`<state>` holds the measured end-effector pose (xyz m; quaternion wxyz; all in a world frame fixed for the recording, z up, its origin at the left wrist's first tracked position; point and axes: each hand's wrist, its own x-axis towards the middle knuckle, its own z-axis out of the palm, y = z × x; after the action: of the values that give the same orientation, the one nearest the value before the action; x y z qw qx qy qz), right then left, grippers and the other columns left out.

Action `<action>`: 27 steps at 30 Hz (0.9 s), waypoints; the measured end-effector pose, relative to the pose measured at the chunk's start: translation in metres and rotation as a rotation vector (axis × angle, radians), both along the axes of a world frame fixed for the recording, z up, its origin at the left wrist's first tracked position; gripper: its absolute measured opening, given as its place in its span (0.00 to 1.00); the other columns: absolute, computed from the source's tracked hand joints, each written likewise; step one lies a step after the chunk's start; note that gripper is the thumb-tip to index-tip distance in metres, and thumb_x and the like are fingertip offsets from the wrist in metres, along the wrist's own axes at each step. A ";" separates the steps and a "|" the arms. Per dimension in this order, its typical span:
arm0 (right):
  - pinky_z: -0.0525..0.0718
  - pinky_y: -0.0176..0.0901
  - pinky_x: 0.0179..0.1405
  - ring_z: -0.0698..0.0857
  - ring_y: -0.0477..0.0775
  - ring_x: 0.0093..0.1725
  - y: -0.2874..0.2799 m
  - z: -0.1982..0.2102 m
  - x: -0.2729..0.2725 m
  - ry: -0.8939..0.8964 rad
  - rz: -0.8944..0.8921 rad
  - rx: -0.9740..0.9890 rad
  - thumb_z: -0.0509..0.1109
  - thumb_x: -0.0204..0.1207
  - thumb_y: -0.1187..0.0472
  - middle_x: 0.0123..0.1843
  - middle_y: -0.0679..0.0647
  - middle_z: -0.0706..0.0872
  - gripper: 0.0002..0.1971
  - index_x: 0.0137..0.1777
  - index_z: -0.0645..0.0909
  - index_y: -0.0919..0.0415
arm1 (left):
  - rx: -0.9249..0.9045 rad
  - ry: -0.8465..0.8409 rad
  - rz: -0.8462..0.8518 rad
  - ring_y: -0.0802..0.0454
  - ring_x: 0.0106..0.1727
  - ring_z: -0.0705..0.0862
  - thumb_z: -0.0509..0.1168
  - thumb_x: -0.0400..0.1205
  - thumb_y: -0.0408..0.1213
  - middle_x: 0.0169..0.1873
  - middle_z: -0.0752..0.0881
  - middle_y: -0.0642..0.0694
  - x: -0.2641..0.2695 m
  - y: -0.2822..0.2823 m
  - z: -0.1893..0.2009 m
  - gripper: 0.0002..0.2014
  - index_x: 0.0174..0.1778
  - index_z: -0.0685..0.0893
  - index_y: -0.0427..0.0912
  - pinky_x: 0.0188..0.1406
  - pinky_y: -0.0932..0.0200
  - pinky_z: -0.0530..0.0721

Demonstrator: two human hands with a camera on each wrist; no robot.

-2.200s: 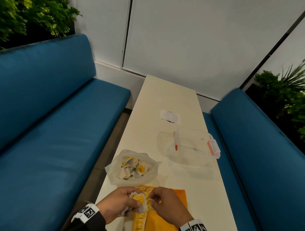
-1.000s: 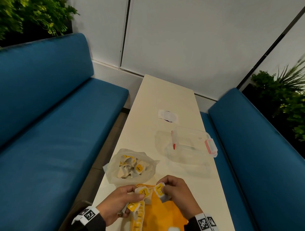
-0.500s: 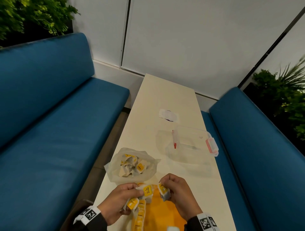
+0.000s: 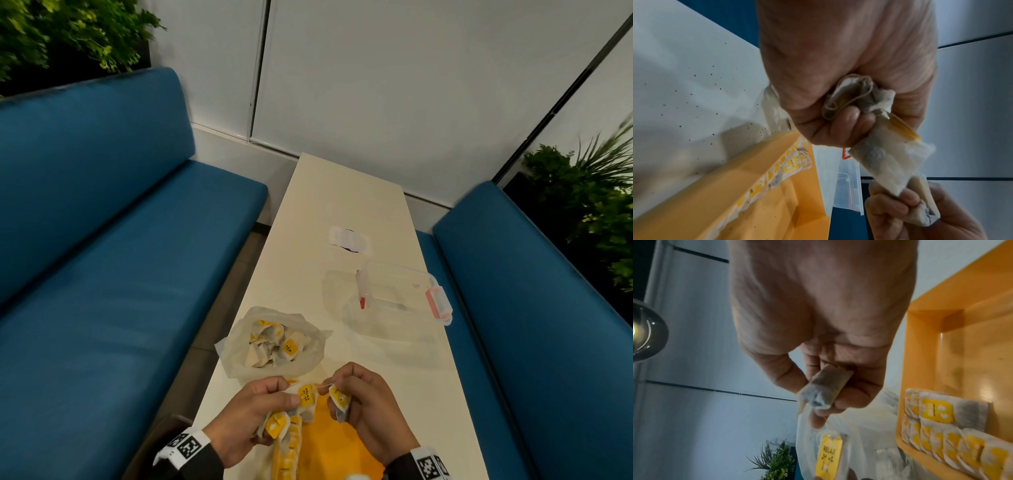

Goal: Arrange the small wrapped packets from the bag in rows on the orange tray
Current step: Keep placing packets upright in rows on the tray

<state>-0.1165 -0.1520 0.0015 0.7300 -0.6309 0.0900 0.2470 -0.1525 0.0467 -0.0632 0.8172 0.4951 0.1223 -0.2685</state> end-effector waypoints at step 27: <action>0.74 0.31 0.25 0.78 0.39 0.24 0.016 0.006 -0.010 -0.259 0.155 -0.534 0.78 0.72 0.66 0.28 0.53 0.87 0.03 0.38 0.89 0.65 | -0.039 -0.025 0.017 0.49 0.30 0.78 0.76 0.68 0.41 0.32 0.78 0.40 0.000 -0.003 0.003 0.09 0.37 0.87 0.41 0.28 0.62 0.71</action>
<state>-0.1264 -0.1358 0.0076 0.5226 -0.8318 0.0098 0.1871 -0.1525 0.0440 -0.0598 0.8304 0.4813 0.1111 -0.2577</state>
